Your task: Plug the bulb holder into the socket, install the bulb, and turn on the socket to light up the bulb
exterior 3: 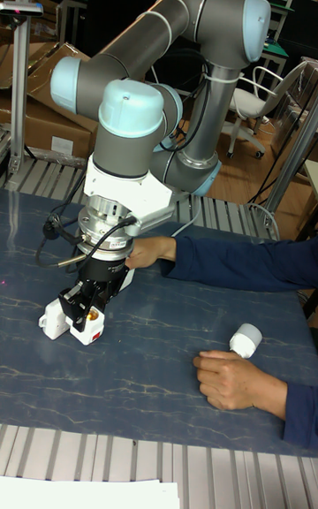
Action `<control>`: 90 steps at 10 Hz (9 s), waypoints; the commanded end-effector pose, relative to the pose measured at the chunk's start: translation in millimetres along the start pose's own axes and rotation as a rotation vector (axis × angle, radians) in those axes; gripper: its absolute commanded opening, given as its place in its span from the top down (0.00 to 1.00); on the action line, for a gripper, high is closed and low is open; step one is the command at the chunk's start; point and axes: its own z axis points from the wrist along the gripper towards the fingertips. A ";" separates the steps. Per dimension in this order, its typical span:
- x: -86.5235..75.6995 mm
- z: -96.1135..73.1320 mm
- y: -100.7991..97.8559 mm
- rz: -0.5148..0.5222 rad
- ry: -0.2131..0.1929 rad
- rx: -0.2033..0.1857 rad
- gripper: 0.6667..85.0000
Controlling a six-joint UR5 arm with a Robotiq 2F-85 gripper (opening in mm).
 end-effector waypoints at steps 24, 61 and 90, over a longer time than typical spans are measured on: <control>16.8 2.0 17.5 0.032 0.029 -0.063 1.00; -133.7 -47.1 16.9 0.425 -0.005 -0.043 1.00; -109.4 -14.1 -28.6 0.364 -0.040 0.074 0.47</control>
